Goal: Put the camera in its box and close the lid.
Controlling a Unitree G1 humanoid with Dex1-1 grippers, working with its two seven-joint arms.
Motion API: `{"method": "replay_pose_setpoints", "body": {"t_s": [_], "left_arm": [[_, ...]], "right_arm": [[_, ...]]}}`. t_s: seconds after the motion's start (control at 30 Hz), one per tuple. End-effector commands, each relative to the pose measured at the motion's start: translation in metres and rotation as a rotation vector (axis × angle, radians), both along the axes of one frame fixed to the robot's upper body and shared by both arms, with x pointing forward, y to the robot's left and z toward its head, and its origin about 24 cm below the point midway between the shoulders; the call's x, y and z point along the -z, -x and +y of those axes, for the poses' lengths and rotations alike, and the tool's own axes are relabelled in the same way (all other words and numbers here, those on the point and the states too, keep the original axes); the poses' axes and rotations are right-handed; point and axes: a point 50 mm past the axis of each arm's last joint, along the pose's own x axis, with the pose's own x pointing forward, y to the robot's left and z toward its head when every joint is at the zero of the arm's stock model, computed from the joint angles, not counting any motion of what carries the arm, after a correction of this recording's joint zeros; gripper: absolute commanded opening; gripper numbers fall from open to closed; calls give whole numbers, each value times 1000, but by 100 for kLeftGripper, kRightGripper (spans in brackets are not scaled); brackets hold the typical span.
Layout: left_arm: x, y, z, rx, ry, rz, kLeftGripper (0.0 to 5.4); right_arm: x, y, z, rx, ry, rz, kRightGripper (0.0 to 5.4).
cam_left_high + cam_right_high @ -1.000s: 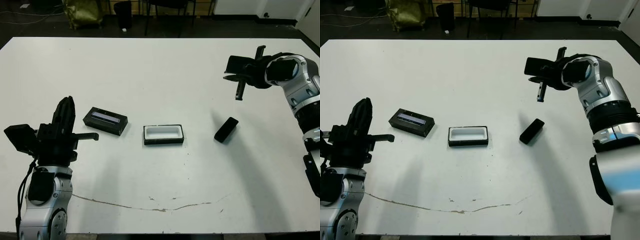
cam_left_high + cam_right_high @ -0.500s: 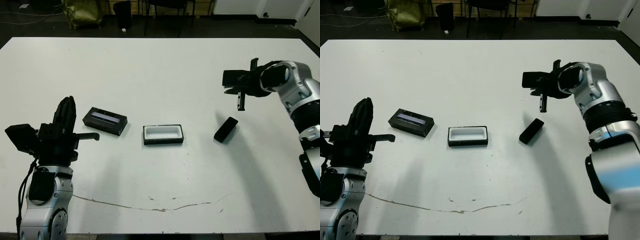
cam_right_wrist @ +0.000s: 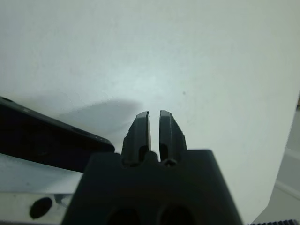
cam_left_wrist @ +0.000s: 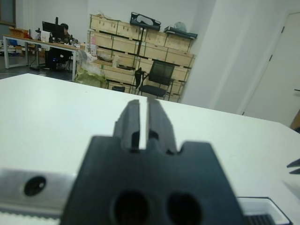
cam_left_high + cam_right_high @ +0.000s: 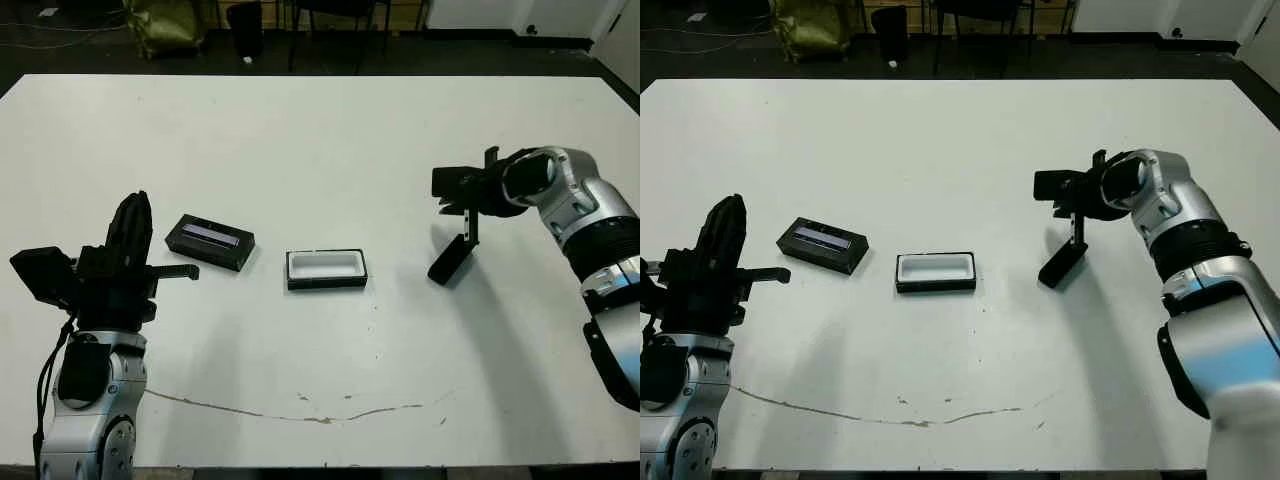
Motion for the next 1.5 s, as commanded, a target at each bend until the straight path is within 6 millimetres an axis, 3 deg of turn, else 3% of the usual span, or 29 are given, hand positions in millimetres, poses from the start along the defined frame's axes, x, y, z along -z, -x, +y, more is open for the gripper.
{"method": "replay_pose_setpoints", "body": {"t_s": [0.03,0.5,1.5], "left_arm": [[5,1,0,-8,-7,35,1],[7,2,0,-9,-4,39,1],[8,6,1,-21,-2,42,1]], "right_arm": [[14,7,-3,-8,10,47,0],[24,15,-12,-8,20,70,0],[22,43,-44,-18,11,147,0]]}}
